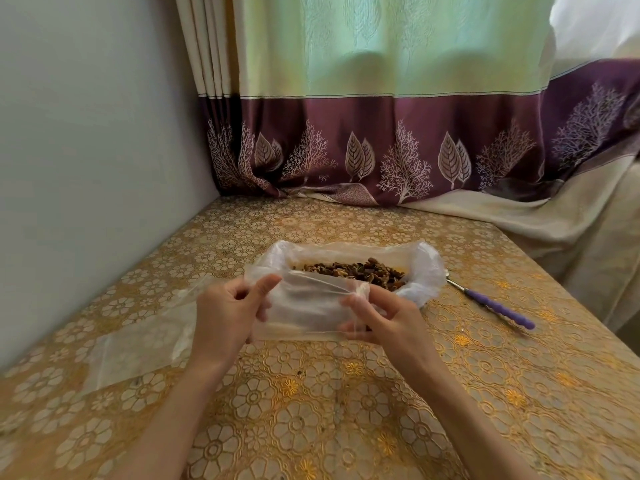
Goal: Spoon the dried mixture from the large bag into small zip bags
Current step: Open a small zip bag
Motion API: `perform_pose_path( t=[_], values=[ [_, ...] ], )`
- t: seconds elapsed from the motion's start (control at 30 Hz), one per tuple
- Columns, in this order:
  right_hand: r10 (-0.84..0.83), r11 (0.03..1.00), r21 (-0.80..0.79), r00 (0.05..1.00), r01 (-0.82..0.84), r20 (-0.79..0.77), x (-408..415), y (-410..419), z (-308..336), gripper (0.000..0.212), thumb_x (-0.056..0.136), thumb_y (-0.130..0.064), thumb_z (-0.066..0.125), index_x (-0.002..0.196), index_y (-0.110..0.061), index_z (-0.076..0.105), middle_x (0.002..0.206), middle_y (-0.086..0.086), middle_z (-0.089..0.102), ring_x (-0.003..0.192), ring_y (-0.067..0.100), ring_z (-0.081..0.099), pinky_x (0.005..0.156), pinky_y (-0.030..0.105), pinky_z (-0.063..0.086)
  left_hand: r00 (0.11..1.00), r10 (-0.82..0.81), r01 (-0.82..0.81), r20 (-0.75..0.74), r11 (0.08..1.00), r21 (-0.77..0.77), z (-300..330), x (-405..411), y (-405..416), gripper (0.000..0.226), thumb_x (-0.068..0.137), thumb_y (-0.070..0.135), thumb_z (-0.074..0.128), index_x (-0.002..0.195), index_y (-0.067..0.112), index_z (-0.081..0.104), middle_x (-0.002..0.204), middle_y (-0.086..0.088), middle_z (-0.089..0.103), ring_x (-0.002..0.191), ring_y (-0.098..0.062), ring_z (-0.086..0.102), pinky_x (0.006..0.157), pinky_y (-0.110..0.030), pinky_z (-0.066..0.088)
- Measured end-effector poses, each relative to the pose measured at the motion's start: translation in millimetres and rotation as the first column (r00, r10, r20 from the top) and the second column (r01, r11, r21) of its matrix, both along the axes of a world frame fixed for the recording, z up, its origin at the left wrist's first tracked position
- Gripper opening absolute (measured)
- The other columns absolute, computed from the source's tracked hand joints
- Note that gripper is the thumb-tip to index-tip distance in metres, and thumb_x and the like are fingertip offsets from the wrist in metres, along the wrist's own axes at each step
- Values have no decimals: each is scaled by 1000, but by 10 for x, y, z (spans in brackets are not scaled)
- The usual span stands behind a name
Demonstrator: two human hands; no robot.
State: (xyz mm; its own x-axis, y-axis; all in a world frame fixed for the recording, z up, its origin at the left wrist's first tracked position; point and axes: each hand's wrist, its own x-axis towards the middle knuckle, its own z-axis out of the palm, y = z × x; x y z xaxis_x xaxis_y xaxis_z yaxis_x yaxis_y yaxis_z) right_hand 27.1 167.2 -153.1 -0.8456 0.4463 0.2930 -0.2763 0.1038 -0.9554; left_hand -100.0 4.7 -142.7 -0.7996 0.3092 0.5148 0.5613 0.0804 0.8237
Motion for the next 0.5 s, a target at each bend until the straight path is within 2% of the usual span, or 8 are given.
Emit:
perform_pose_path(
  t=[0.07,0.1,0.17,0.2,0.3,0.37,0.43,0.5],
  values=[
    [3,1000,-10,1000,-3,11,11,27,-4,25,76,-35,64,96,-22,71,87,5,73,74,22,71,62,23,57,991,83,-90,-101,994,-68,-14,-10,-17,54,74,60,51,62,8,64,48,-1,60,36,-6,50,39,-14,39],
    [-6,1000,-8,1000,6,24,20,53,-2,26,76,-36,64,98,-23,71,88,2,73,75,21,71,63,24,57,973,144,-164,-181,981,-102,-12,-20,-25,59,78,63,46,72,7,65,54,1,61,43,-8,54,41,-16,42],
    [-33,999,-3,998,33,46,45,108,9,31,74,-38,64,101,-24,70,89,-2,74,76,19,71,63,24,57,884,252,-325,-393,937,-129,12,-30,-33,61,83,62,42,99,6,60,81,-3,64,65,-13,58,54,-24,49],
    [-42,999,-1,998,42,52,54,129,14,32,73,-38,64,101,-24,70,89,-3,74,76,18,72,63,23,57,833,243,-347,-497,929,-127,24,-25,-22,61,83,58,45,108,4,55,93,-6,61,78,-16,57,67,-28,50],
    [-20,1000,0,998,20,58,60,121,14,26,72,-36,67,96,-29,71,87,-5,74,75,18,72,62,23,57,675,-30,-244,-737,934,-261,37,55,75,72,76,62,51,123,8,42,122,-5,46,111,-17,43,97,-34,34],
    [13,1000,23,999,-14,51,45,78,6,18,74,-34,68,91,-30,71,88,0,74,77,20,71,64,30,59,597,-210,-194,-774,899,-393,8,130,163,86,71,70,53,132,13,34,135,-2,39,124,-16,37,106,-43,29],
    [29,997,76,999,-32,43,31,35,1,13,79,-27,68,91,-25,70,89,6,72,79,22,71,66,36,60,580,-302,-194,-757,851,-488,-31,187,227,96,67,75,52,138,15,29,140,-1,39,131,-15,33,109,-49,26],
    [49,994,93,998,-53,47,23,-5,4,15,82,-19,67,96,-25,67,89,7,71,76,22,71,63,33,59,581,-341,-204,-739,818,-538,-65,212,255,98,66,77,50,139,15,29,139,0,42,130,-14,34,110,-50,26]
  ],
)
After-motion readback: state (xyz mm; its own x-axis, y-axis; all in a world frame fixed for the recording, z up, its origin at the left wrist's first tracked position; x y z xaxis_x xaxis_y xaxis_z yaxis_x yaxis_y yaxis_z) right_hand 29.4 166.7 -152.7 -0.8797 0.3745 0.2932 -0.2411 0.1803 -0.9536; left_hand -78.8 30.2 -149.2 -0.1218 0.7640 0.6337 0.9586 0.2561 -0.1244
